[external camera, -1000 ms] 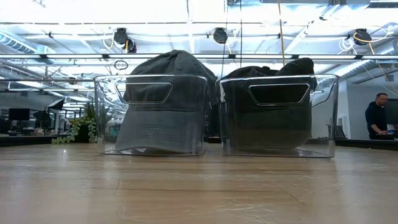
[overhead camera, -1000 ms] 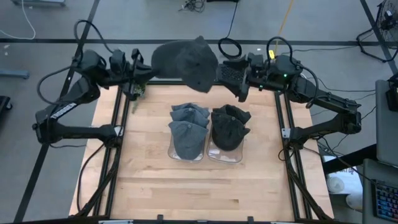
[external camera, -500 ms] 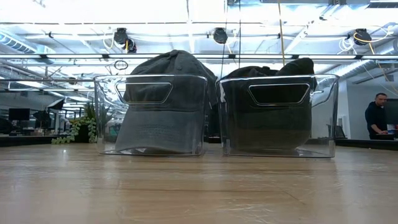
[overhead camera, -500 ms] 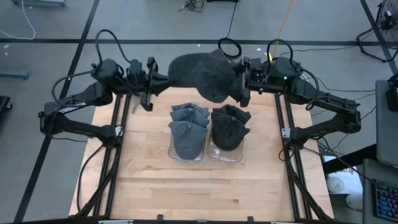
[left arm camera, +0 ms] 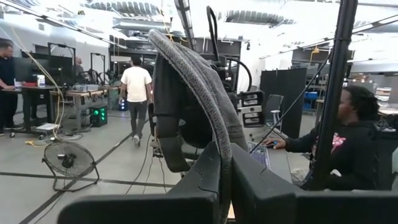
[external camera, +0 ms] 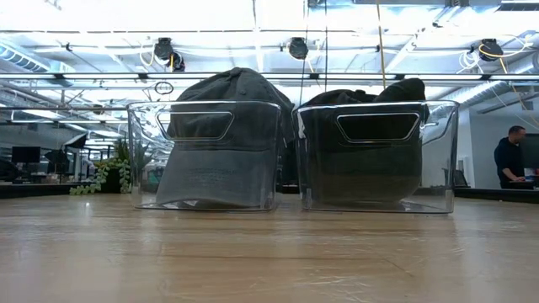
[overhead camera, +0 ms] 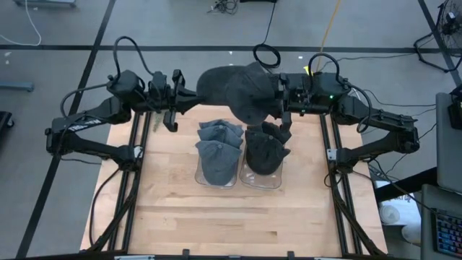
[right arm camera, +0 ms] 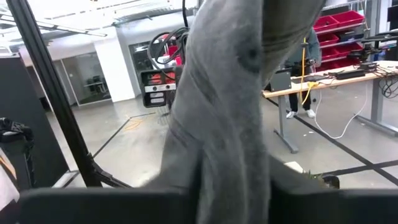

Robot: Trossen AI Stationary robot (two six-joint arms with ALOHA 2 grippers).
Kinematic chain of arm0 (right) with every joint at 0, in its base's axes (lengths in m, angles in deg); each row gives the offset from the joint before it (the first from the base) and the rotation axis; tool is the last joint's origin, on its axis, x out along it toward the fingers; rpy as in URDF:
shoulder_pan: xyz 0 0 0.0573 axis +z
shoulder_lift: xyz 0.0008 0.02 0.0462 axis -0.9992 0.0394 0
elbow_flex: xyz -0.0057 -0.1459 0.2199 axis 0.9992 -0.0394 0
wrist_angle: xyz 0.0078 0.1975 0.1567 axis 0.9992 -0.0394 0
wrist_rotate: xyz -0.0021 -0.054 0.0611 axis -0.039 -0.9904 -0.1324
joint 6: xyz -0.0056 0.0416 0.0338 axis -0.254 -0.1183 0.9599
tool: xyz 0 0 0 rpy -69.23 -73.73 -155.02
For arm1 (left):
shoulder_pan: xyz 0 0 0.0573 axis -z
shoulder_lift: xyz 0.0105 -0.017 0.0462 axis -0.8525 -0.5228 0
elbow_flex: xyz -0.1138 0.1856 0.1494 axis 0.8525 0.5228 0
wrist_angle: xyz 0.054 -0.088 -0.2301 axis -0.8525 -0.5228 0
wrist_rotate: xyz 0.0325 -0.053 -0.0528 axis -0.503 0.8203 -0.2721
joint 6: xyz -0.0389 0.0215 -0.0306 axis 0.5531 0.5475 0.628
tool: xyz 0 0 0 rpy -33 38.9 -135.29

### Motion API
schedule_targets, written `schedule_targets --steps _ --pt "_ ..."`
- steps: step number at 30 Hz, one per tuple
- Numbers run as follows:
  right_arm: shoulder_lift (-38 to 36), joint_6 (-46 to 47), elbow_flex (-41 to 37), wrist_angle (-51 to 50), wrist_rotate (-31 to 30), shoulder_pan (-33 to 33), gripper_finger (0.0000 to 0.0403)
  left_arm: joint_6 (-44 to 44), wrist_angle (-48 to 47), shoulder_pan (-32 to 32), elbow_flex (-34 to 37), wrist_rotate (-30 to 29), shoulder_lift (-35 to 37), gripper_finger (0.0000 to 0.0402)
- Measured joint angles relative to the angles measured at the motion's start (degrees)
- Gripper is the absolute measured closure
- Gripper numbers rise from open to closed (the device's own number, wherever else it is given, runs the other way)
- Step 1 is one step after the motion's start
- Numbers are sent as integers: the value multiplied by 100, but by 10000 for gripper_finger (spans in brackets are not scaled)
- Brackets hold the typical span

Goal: Pick & Place hat
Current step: Put the black cap into the right transparent bin

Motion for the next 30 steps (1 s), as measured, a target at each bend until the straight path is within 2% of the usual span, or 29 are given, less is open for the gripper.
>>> schedule_targets --steps 2,4,11,15,20,25,30 --pt "0 -2 0 0 -2 0 351 13 -16 36 0 -9 0 392" --pt "0 -36 0 2 -30 0 388 1 -50 77 0 -5 -7 392" --pt "-17 -135 0 -3 -268 0 402 197 -183 141 0 -4 -9 384" --pt "-90 -185 0 -15 37 0 402 683 -344 93 0 14 -2 357" --pt "-362 -307 0 -401 345 0 402 1411 -1024 -94 0 172 166 320" --pt "-630 -497 92 -1311 329 0 403 2082 -1480 -308 0 488 437 257" --pt "-454 -770 801 -2727 312 120 403 2386 -1507 -457 0 1019 798 174"
